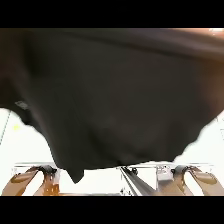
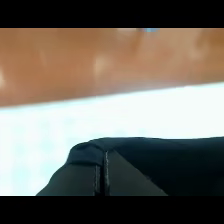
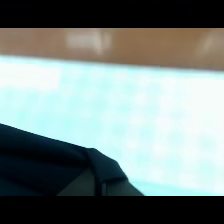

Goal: Fold the shirts.

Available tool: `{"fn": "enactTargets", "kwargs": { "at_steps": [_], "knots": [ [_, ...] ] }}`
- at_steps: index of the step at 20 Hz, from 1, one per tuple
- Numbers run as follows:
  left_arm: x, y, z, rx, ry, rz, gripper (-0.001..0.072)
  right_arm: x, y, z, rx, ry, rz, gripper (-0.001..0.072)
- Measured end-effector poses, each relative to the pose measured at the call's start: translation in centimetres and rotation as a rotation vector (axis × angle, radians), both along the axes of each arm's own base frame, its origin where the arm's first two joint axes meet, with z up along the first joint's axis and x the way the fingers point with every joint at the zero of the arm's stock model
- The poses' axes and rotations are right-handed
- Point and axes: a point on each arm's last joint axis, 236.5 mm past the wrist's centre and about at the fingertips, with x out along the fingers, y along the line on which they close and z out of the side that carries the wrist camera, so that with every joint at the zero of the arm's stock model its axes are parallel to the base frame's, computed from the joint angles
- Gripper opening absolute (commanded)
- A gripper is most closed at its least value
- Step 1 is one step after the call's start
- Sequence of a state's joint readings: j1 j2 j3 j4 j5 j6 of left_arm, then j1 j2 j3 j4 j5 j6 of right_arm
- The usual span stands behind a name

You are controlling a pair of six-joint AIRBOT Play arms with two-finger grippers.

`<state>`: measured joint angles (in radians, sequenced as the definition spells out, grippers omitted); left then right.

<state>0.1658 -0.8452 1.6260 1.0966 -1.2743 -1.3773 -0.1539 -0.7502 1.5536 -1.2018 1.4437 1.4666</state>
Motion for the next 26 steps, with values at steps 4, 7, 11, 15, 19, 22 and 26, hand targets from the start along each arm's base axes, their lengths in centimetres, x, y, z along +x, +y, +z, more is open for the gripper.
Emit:
{"fn": "enactTargets", "kwargs": {
  "at_steps": [4, 7, 11, 15, 19, 22, 26],
  "knots": [
    [7.9, -0.5, -8.6, -0.051, 0.202, -0.02, 0.0018, 8.6, -1.4, -8.7, 0.053, 0.173, -0.029, 0.0029],
    [12.8, -1.6, -14.9, -0.089, 0.32, -0.022, 0.0018, 15.0, -2.1, -14.7, 0.114, 0.258, -0.055, 0.0029],
    [18.4, -2.7, -21.6, -0.152, 0.39, 0.026, 0.0019, 22.8, -1.8, -20.8, 0.235, 0.333, -0.071, 0.003],
    [21.9, -3.9, -26.5, -0.253, 0.436, 0.066, 0.0205, 28.8, -1.2, -24.7, 0.425, 0.387, -0.106, 0.0546],
    [22.3, -3.4, -29.6, -0.308, 0.519, 0.084, 0.0698, 30.0, -3.0, -26.5, 0.596, 0.462, -0.138, 0.0626],
    [19.3, 0.2, -31.9, -0.295, 0.682, 0.078, 0.0698, 26.3, -6.5, -27.0, 0.601, 0.582, -0.105, 0.0625],
    [10.8, 5.5, -35.5, -0.337, 0.967, 0.078, 0.0698, 17.0, -11.9, -28.8, 0.432, 0.795, -0.135, 0.0625]
  ]
}}
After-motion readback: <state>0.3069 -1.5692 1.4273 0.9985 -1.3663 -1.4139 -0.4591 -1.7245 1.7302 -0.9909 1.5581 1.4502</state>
